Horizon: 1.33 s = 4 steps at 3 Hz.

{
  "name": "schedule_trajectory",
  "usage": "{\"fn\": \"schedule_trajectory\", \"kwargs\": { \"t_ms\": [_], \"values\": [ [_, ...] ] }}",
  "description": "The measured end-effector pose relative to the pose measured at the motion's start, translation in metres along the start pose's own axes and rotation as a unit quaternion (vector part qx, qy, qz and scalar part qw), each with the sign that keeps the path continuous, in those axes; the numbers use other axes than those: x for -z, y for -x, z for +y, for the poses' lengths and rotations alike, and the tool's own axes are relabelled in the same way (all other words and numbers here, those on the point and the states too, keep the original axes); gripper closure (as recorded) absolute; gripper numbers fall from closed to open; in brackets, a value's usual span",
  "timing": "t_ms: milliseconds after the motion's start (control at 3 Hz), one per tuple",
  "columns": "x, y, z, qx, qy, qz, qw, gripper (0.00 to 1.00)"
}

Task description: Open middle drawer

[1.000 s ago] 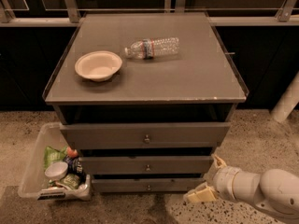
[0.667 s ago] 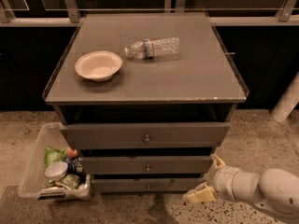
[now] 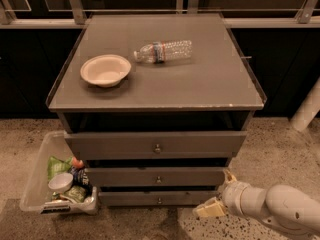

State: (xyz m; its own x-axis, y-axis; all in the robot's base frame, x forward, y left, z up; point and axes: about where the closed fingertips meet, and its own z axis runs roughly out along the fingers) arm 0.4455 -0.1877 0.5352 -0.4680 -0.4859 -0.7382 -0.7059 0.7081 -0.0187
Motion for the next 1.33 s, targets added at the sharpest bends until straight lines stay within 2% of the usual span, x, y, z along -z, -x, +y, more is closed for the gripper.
{"fn": "schedule_trajectory", "kwargs": {
  "t_ms": [333,667,1000,1333],
  "values": [
    [-0.035,-0.01,-0.007,-0.014,-0.009,-0.024,0.9996,0.0],
    [-0.068,-0.014,-0.006,-0.023,0.0,-0.056,0.9982,0.0],
    [-0.099,-0.008,-0.009,-0.014,0.012,-0.08,0.9966,0.0],
    [-0.118,0.005,-0.021,0.011,0.012,-0.092,0.9956,0.0]
  ]
}}
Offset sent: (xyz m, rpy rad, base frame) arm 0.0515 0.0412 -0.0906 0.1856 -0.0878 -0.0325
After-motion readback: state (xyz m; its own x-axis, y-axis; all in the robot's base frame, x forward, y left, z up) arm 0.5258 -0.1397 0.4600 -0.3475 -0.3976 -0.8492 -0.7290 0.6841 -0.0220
